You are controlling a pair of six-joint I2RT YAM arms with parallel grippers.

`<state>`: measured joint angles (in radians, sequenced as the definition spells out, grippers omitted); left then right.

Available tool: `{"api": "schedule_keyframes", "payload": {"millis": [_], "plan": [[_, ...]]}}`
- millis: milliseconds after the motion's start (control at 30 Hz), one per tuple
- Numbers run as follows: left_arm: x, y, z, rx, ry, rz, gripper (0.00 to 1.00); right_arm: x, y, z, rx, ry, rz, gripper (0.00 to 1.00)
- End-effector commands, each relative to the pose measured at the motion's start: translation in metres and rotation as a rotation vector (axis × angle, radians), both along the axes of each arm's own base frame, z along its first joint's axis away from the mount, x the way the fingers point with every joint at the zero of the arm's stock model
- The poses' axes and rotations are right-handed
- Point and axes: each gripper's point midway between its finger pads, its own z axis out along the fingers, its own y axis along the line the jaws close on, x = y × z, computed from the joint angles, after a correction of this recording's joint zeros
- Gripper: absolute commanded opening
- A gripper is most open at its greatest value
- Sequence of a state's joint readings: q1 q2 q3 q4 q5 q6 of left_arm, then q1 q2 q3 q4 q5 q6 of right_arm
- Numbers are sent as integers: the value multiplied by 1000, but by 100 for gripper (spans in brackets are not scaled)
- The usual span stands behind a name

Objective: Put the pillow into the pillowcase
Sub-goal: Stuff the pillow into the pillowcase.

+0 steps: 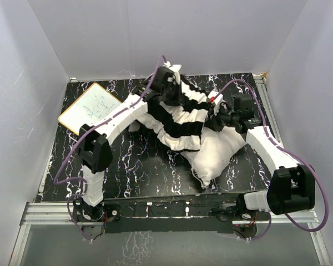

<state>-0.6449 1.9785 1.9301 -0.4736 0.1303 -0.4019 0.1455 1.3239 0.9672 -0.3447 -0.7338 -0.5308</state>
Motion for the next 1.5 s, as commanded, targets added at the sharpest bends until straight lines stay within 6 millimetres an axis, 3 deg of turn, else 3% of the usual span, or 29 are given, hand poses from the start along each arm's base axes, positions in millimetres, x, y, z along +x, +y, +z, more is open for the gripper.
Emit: {"api": "schedule_keyframes", "payload": {"millis": [0,100,167,200,233,333,400,467,567,733,867,1033,1233,1333,1467], "plan": [[-143,-64,-65,-88,314,-360,0,27,5,57,151,-125,-72,8],[-155,3,-176,5,462,-180,0,19,-3,33,138,-97,-82,8],[-162,19,-209,-8,577,-168,0,10,2,22,149,-69,-45,8],[-157,15,-209,-15,568,-178,0,6,5,18,155,-55,-19,8],[-145,5,-198,-24,523,-192,3,1,8,16,157,-44,17,8],[-110,1,-158,27,361,-189,35,-11,8,8,106,-13,99,9],[-93,7,-126,59,239,-174,52,-20,2,9,65,-5,151,16],[-82,19,-88,56,126,-142,62,-29,-11,18,64,-2,174,25],[-72,40,-50,12,46,-100,70,-30,-43,42,74,-33,131,36],[-45,73,-5,12,-16,-15,71,-18,-86,67,62,-30,34,37],[-2,78,21,111,-98,54,74,-8,-103,64,43,10,-45,49],[52,70,4,232,-96,115,75,4,-119,32,10,76,-175,72],[95,52,-18,258,-135,125,72,9,-124,-21,-17,173,-225,73],[106,46,-28,261,-136,132,56,9,-118,-35,-21,189,-218,64],[106,35,-30,215,-119,116,17,7,-101,-48,-32,208,-190,38]]}}
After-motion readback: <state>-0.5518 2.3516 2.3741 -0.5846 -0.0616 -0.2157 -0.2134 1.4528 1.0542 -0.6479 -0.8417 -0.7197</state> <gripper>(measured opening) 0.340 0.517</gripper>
